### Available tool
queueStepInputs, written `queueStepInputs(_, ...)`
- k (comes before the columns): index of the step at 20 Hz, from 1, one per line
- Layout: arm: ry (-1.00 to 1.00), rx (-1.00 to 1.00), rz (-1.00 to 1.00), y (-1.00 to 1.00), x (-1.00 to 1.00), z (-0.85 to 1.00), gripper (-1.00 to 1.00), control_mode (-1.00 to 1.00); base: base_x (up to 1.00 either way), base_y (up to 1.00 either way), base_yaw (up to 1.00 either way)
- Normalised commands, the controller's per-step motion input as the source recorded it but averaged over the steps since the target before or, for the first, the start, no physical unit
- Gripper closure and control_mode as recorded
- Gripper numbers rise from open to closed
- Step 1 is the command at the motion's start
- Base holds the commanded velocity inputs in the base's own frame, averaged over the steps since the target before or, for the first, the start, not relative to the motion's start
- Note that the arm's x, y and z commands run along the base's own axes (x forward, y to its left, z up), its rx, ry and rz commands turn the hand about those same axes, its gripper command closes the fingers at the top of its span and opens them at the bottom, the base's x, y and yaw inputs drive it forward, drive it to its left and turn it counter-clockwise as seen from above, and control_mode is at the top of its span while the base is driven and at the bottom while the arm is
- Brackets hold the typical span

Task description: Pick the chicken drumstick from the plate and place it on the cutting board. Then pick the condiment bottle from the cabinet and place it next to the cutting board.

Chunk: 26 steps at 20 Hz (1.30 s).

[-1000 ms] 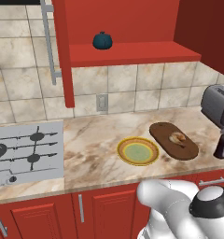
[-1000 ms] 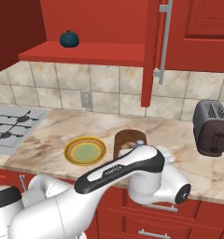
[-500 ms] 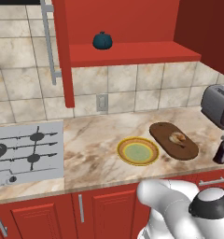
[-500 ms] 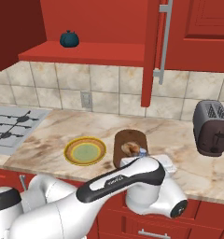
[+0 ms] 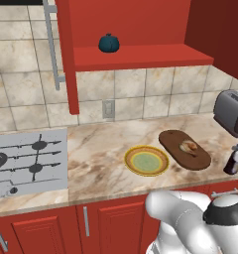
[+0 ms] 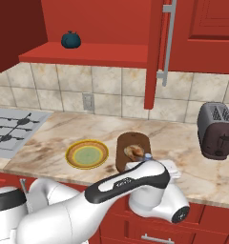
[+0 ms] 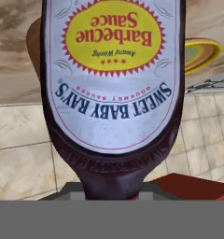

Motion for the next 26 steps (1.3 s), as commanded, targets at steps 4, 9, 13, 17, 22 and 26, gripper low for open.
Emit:
queueStepInputs(4,0.0,0.0,0.0,-0.19,0.15,-0.13,1.0,-1.0,0.0,0.0,0.0)
queueStepInputs(9,0.0,0.0,0.0,-0.15,0.09,-0.13,1.0,-1.0,0.0,0.0,0.0)
queueStepInputs(13,-0.04,0.0,0.0,-0.03,0.04,-0.16,1.0,-1.0,0.0,0.0,0.0)
queueStepInputs(17,-0.09,0.0,0.0,0.0,0.0,-0.1,1.0,-1.0,0.0,0.0,0.0)
queueStepInputs(22,-0.07,0.0,0.0,0.0,0.0,-0.02,1.0,-1.0,0.0,0.0,0.0)
queueStepInputs(26,-0.05,0.0,0.0,0.0,0.02,0.0,1.0,-1.0,0.0,0.0,0.0)
